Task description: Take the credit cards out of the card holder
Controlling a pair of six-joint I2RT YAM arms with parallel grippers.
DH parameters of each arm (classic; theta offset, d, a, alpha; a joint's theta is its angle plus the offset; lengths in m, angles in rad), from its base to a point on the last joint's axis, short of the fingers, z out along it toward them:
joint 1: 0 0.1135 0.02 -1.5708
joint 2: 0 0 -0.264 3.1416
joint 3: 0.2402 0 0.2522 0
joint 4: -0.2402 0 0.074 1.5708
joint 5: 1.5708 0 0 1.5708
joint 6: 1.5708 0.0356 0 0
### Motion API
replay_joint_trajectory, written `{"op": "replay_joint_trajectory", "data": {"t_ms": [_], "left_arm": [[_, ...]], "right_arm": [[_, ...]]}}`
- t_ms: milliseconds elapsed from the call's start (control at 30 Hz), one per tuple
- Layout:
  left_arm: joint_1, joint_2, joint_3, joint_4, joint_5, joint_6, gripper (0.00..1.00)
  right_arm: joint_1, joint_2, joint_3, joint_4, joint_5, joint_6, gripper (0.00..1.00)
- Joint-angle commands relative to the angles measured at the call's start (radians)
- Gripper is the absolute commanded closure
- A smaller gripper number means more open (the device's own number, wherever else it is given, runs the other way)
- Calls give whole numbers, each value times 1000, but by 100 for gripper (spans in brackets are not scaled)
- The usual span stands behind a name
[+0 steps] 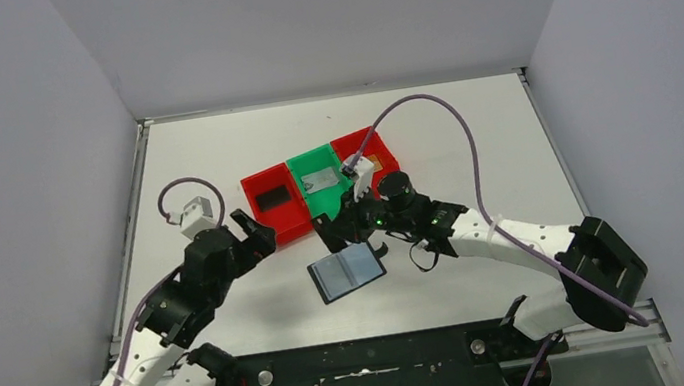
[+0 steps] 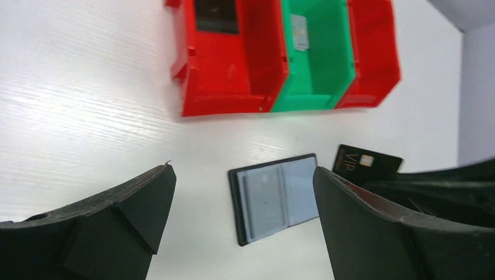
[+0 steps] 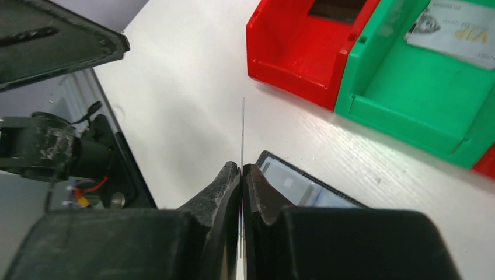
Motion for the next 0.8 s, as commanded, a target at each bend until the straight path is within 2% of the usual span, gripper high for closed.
{"op": "replay_joint_trajectory", "data": {"t_ms": [0,100,167,267,333,500,767], "left_arm": [[107,81,74,-108,-37,56,10],[254,122,102,-121,66,111,9],[379,146,103,-116,149,158,9],[564,167,112,-120,250,215,9],[630,165,101,-106,278,250,9],[644,145,78,-77,275,262,9],[644,93,71,-40,187,260,9]], "right_arm": [[68,-10,76,-16,201,-324,100],[79,-5,84,35,197,-468,100],[83,2,92,53,130,-613,100],[112,17,114,55,138,-842,100],[117,41,134,61,136,-960,100],[118,167,281,-40,106,-1150,100],[122,396,492,-136,100,-1320,100]]}}
